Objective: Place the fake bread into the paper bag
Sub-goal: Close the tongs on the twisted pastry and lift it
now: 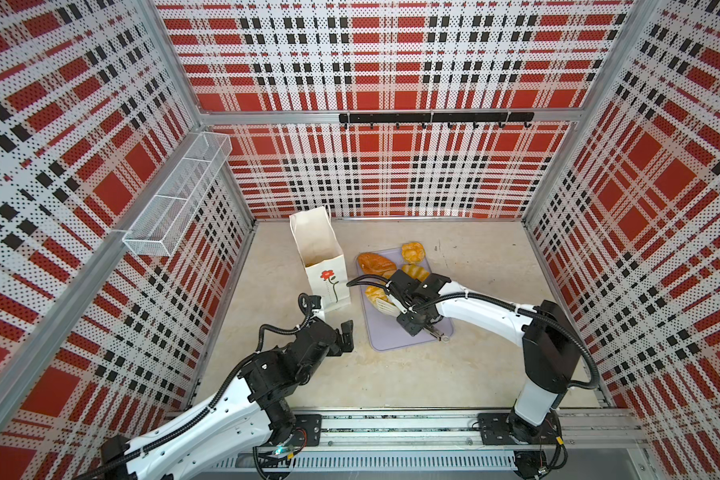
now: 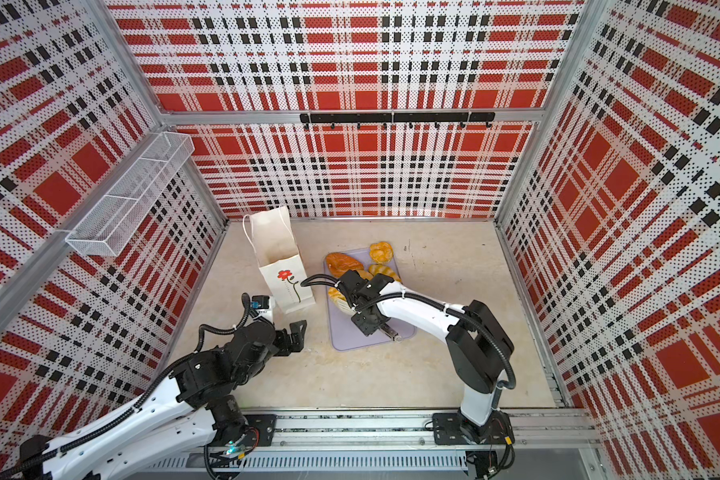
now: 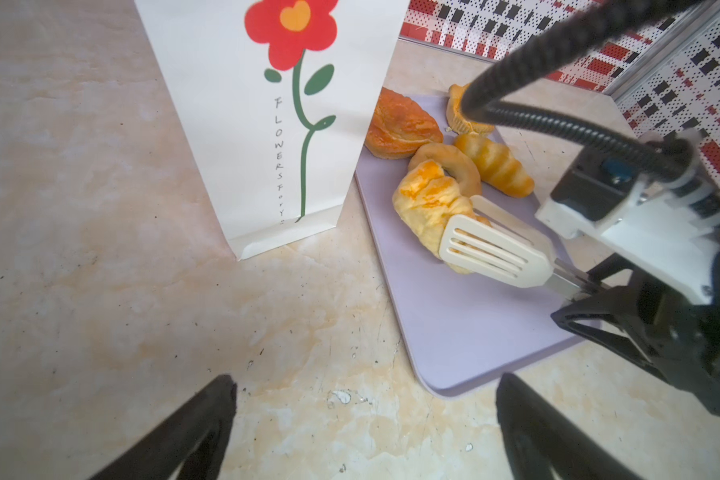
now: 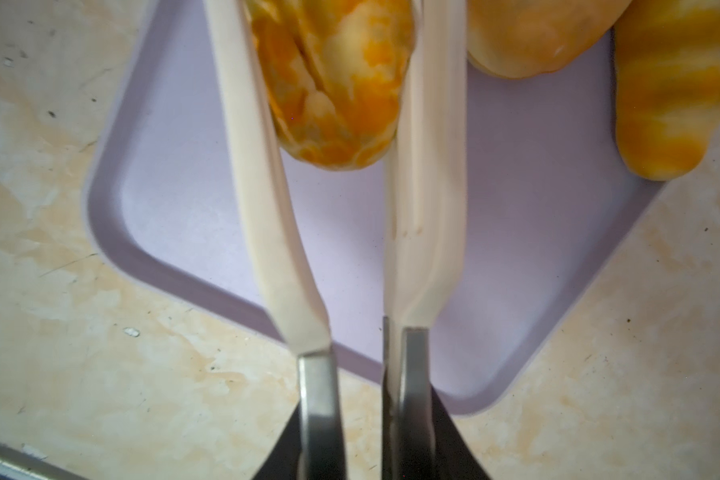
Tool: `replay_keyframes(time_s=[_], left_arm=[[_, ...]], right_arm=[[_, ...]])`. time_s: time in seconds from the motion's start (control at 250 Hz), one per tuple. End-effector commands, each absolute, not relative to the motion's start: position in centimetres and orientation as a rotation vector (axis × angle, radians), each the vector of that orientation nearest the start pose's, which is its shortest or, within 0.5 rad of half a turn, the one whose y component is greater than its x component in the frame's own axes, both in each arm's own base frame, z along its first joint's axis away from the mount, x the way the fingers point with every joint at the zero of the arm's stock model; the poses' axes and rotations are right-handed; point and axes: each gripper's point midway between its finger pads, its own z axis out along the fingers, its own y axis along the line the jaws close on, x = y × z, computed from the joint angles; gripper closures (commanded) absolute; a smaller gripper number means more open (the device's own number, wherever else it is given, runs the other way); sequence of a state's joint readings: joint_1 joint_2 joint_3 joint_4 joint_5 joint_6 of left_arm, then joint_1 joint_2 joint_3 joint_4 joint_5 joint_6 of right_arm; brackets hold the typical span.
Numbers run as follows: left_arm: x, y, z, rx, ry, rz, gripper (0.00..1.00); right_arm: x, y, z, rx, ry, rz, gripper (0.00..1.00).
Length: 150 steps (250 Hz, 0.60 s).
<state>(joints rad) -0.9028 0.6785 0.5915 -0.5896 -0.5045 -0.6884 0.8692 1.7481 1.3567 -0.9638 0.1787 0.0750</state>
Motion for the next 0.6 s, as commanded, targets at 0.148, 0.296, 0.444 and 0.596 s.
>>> replay_keyframes(time_s=[0.148,0.296,0.444,0.596], left_arm=[[21.4,-13.0,19.7,0.003,2.135,-0.303,0.01],[21.3,-12.7,21.0,0.051,2.111,-0.285,0.01],[21.2,-12.5,22.0,0.083,2.087,-0.284,0.01],[21.1,-12.1,22.7,0.104,2.078,-0.271,0.01]], right_arm=[[26.1,28.0,15.0,-0.962,2.537,0.138,0.71],[26.1,28.8,17.6,-0.927,2.477,0.22,0.71],[26.2,29.6,20.3,-0.895,2.412,0.309,0.72],[26.1,30.3,23.0,-0.879,2.355,0.37,0.72]])
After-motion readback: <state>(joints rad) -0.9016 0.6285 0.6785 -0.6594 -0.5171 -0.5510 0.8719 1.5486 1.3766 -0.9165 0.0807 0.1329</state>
